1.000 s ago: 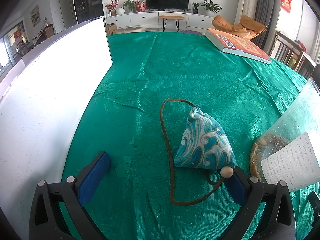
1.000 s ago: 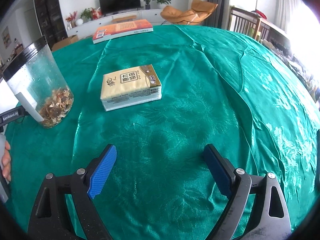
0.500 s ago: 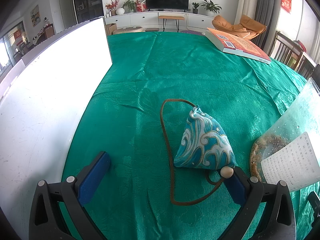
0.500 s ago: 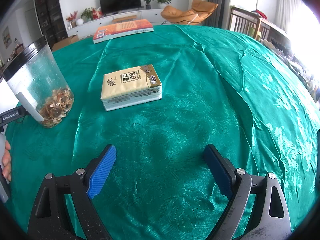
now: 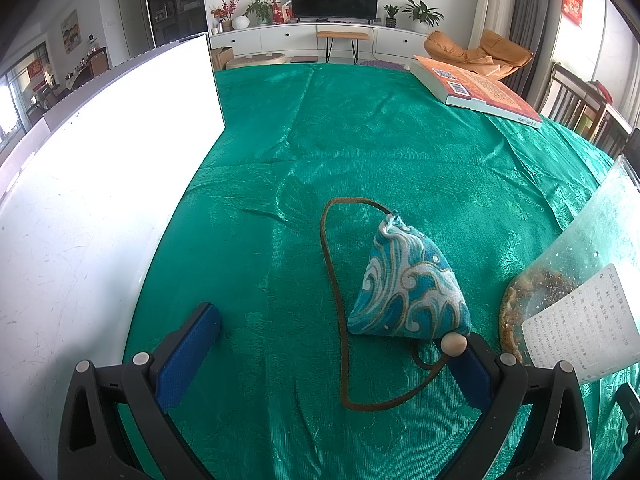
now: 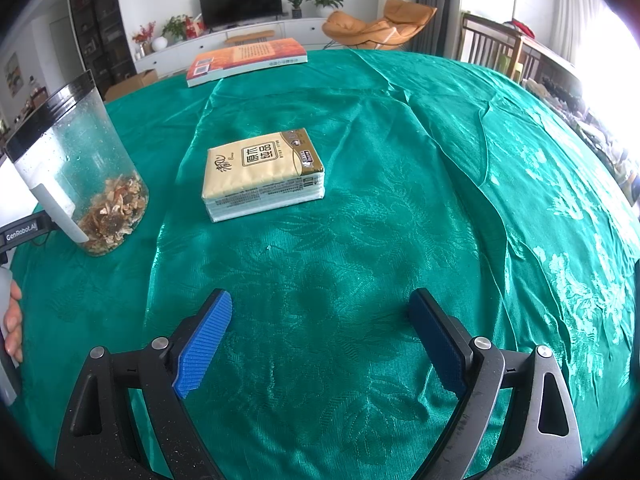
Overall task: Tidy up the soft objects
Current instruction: 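Grasp the teal pouch with the left tool while the right tool grasps the tissue packet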
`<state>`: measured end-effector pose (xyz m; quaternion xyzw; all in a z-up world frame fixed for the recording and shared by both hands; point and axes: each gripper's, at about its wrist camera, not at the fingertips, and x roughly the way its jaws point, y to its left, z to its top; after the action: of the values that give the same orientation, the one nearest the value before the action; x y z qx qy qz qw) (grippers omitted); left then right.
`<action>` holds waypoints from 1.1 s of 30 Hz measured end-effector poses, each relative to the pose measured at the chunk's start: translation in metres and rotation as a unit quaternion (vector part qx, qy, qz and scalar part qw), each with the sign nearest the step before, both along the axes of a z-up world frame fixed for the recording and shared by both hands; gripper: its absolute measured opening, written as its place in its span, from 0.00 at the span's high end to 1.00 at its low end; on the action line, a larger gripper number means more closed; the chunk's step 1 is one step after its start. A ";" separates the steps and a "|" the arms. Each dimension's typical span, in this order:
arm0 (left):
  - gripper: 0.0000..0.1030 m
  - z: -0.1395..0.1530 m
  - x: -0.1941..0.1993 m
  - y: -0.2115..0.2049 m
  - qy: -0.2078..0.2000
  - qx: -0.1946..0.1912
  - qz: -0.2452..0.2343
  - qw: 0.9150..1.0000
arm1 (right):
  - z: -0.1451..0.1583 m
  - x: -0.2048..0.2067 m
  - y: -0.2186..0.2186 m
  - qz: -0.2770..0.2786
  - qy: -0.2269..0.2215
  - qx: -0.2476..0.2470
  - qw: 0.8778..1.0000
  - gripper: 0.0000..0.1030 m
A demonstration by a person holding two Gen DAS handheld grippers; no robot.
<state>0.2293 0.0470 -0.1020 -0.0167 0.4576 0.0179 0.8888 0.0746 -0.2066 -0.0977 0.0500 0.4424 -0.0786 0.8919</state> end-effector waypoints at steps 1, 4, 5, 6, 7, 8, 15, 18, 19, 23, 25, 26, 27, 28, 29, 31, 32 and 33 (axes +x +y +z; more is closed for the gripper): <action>0.00 0.000 0.000 0.000 0.000 0.000 0.000 1.000 | 0.000 0.000 0.000 0.000 0.000 0.000 1.000 0.10; 0.00 0.000 0.000 0.000 0.000 0.000 0.000 1.000 | 0.000 0.000 0.000 0.000 0.000 0.000 1.000 0.10; 0.00 0.000 0.000 0.000 0.000 0.000 0.000 1.000 | 0.000 0.000 0.000 0.000 0.000 0.000 1.000 0.10; 0.00 0.000 0.000 0.000 0.000 0.000 0.000 1.000 | 0.000 0.000 0.000 0.000 0.000 0.000 1.000 0.10; 0.00 0.000 0.000 0.000 0.000 0.000 0.000 1.000 | 0.000 0.000 -0.001 0.000 0.000 0.000 1.000 0.10; 0.00 0.000 0.000 0.000 0.000 0.000 0.000 1.000 | 0.000 0.000 0.000 0.000 0.000 0.000 1.000 0.10; 0.00 0.009 -0.005 0.012 0.046 -0.055 -0.005 0.997 | 0.000 0.000 0.000 0.000 0.000 0.000 1.000 0.10; 0.00 0.014 0.001 0.005 0.042 -0.065 -0.014 0.997 | 0.000 0.000 0.000 0.000 0.000 0.000 1.000 0.10; 0.00 0.014 0.006 -0.001 0.041 -0.052 -0.021 0.998 | 0.000 0.000 -0.001 0.000 0.000 0.000 1.000 0.10; 0.47 0.012 0.020 -0.015 0.035 -0.024 -0.055 0.998 | 0.002 -0.005 -0.004 0.002 -0.011 0.021 1.000 0.10; 0.64 0.017 0.022 -0.016 0.027 -0.016 -0.070 0.997 | 0.005 -0.012 -0.016 0.002 -0.032 0.066 0.997 0.12; 0.64 0.019 0.021 -0.012 0.027 -0.026 -0.070 0.997 | 0.008 -0.015 -0.025 -0.005 -0.038 0.091 0.995 0.12; 0.64 0.021 0.019 -0.008 0.025 -0.036 -0.064 0.997 | 0.012 -0.014 -0.034 -0.013 -0.039 0.112 0.993 0.12; 0.64 0.024 0.016 -0.004 0.025 -0.046 -0.057 0.997 | 0.018 -0.010 -0.042 -0.010 -0.042 0.126 0.991 0.12; 0.64 0.026 0.013 0.001 0.029 -0.059 -0.050 0.997 | 0.027 -0.001 -0.048 0.008 -0.043 0.128 0.991 0.12; 0.64 0.033 0.004 0.010 0.033 -0.087 -0.038 0.995 | 0.048 0.026 -0.047 0.081 -0.030 0.090 0.992 0.12; 0.64 0.036 -0.001 0.013 0.034 -0.095 -0.034 0.994 | 0.055 0.042 -0.039 0.133 -0.009 0.058 0.989 0.12; 0.64 0.039 -0.008 0.015 0.035 -0.103 -0.033 0.994 | 0.059 0.058 -0.026 0.191 0.022 0.019 0.981 0.12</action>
<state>0.2217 0.0623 -0.0629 -0.0924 0.4880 -0.0581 0.8660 0.1321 -0.2330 -0.0389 -0.0200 0.4645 0.1002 0.8797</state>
